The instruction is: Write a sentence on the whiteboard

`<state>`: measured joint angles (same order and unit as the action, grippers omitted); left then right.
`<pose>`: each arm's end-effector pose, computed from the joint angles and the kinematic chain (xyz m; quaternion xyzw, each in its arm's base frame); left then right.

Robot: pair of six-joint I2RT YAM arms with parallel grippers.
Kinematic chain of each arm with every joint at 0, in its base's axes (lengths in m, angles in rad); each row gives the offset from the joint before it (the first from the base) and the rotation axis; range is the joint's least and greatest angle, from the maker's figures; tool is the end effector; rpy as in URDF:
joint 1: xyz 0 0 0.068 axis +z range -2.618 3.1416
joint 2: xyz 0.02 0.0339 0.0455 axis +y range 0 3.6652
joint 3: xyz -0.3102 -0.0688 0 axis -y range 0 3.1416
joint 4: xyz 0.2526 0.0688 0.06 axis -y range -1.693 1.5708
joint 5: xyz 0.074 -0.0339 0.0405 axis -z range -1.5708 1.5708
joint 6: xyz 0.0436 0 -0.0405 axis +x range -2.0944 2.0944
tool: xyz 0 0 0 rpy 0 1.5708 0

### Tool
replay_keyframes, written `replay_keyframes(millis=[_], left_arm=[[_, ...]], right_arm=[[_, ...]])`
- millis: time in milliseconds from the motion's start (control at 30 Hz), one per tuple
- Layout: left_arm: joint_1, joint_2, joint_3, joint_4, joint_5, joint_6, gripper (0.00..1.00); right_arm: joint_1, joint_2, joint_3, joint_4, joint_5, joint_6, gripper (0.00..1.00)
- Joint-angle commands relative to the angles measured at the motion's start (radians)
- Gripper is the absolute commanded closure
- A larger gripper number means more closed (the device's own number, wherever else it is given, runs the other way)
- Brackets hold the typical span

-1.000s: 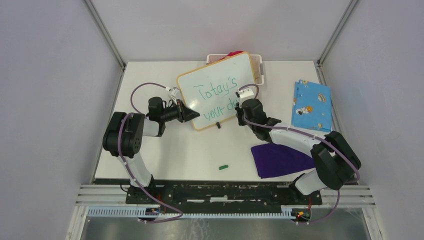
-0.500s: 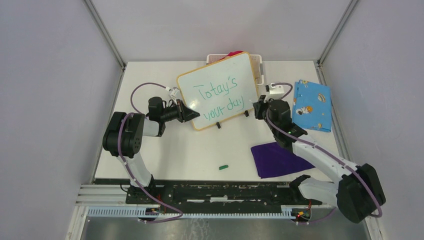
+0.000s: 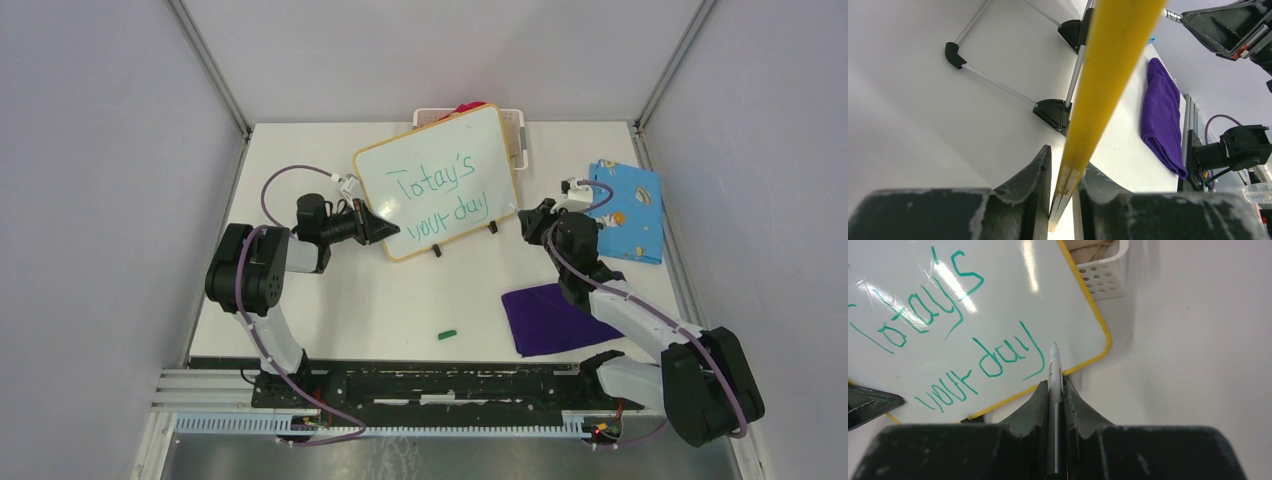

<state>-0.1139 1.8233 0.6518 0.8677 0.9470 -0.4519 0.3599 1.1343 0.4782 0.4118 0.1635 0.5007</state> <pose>0.3396 -0.0745 0.1747 0.1454 0.7525 -0.5000 0.4033 0.2263 0.0776 0.2598 0.1054 0.7799 0.1975 0.5845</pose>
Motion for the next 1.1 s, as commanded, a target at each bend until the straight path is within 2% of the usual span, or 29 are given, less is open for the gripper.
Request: replay_keyframes(millis=[0,433,1067], left_arm=[[-0.017,0.021,0.009,-0.087,-0.061,0.076,0.74],[-0.018,0.019,0.009,-0.094,-0.062,0.078,0.74],[-0.018,0.021,0.014,-0.105,-0.06,0.081,0.74]], right_arm=[[0.012,0.027,0.028,0.166,-0.062,0.019,1.0],[0.028,0.128,0.125,0.118,-0.101,-0.017,1.0],[0.035,0.201,0.148,0.065,-0.017,-0.014,1.0]])
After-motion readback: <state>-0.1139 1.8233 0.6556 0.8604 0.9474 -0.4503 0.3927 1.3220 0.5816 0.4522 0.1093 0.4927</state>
